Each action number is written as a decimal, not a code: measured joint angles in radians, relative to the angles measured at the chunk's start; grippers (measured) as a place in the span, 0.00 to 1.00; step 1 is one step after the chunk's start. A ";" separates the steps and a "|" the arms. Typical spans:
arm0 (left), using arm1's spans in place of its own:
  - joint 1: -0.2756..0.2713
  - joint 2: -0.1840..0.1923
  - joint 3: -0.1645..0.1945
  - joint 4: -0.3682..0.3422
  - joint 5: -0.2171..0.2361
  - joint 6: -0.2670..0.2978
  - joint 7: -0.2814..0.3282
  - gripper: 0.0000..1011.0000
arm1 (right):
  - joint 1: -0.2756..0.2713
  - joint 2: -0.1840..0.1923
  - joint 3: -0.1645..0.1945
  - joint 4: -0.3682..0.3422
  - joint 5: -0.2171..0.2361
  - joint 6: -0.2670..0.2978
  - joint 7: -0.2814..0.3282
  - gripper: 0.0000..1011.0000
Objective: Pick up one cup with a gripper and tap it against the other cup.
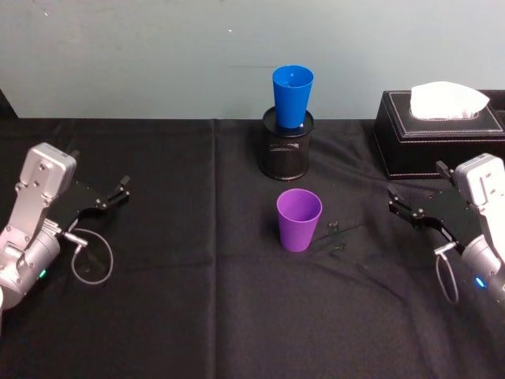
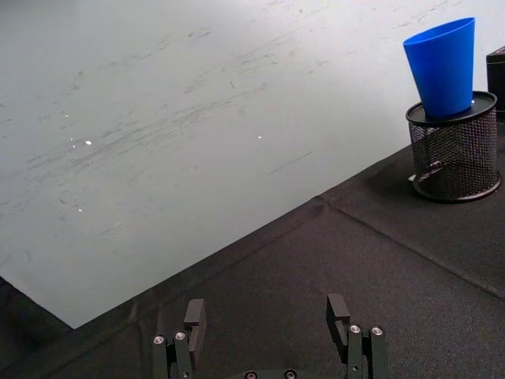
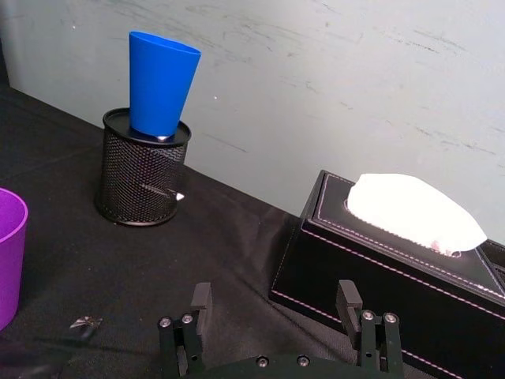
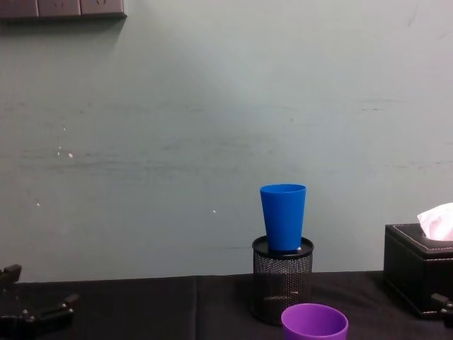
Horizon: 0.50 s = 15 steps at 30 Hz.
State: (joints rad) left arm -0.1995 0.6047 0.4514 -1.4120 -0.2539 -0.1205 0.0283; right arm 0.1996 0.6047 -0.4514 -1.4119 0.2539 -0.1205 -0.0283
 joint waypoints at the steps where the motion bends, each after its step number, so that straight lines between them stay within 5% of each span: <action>1: 0.000 0.000 0.000 0.000 0.000 0.000 0.000 0.99 | 0.000 0.000 0.000 0.000 0.000 0.000 0.000 0.99; 15: 0.000 0.000 0.000 0.000 0.000 0.000 0.000 0.99 | 0.000 0.000 0.000 0.000 0.000 0.000 0.000 0.99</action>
State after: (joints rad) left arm -0.1995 0.6047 0.4514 -1.4120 -0.2539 -0.1205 0.0283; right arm 0.1996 0.6047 -0.4514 -1.4120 0.2539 -0.1205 -0.0283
